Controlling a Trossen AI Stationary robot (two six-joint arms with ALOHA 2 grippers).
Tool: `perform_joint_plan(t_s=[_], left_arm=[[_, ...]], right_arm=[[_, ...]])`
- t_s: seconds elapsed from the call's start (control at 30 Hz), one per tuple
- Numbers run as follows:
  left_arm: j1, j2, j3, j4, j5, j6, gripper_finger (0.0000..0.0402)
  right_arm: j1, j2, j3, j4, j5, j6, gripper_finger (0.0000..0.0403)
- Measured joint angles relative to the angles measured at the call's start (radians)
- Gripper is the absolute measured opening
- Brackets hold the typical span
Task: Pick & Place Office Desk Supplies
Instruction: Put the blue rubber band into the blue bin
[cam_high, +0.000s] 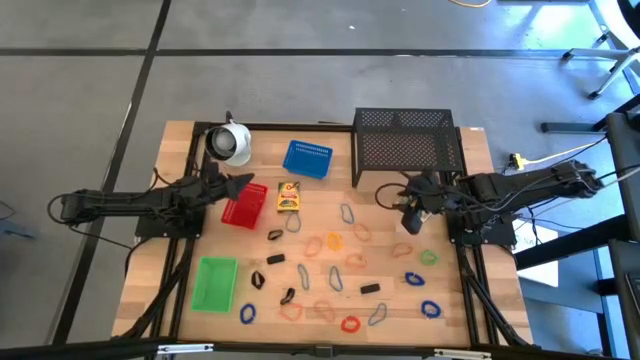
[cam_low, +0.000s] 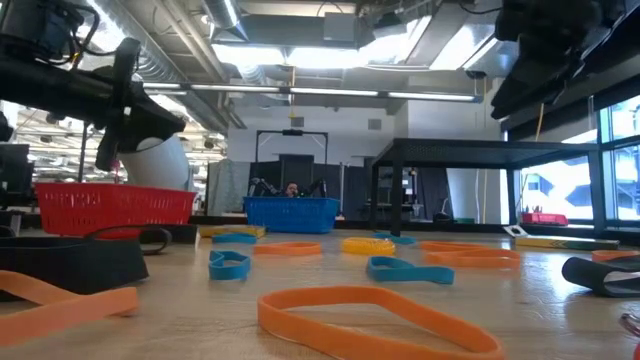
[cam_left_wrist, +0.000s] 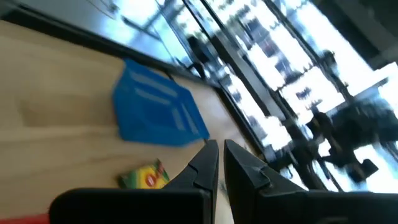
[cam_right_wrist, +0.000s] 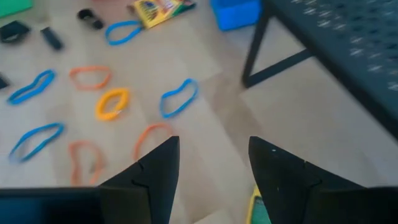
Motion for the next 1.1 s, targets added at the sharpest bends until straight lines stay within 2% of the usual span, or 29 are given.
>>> perform_joint_plan(t_s=[0.17,0.27,0.37,0.5,0.63,0.77,0.9,1.1], left_arm=[[0.002,0.005,0.000,0.061,-0.097,0.029,0.0017],[0.002,0.008,0.001,0.152,-0.099,0.089,0.0019],[0.002,0.014,0.025,0.191,-0.044,0.163,0.0034],[0.002,0.047,0.085,0.198,0.045,0.215,0.0073],[0.002,0.132,0.151,0.192,0.217,0.281,0.0115],[-0.002,0.273,0.231,0.127,0.369,0.371,0.0141],[-0.031,0.433,0.337,0.003,0.456,0.473,0.0147],[-0.083,0.657,0.531,-0.319,0.493,0.644,0.0148]], right_arm=[[-0.056,0.000,0.000,0.025,0.010,0.005,0.0194],[-0.091,0.000,0.000,0.035,0.009,0.005,0.0194],[-0.116,0.000,0.000,0.040,0.009,0.039,0.0194],[-0.138,0.000,0.000,0.039,0.004,0.122,0.0194],[-0.151,0.000,0.000,0.038,-0.020,0.146,0.0194],[-0.163,0.000,0.000,0.038,-0.020,0.147,0.0194],[-0.175,0.000,0.000,0.038,-0.020,0.134,0.0194],[-0.184,0.001,0.000,0.038,-0.018,0.133,0.0194]])
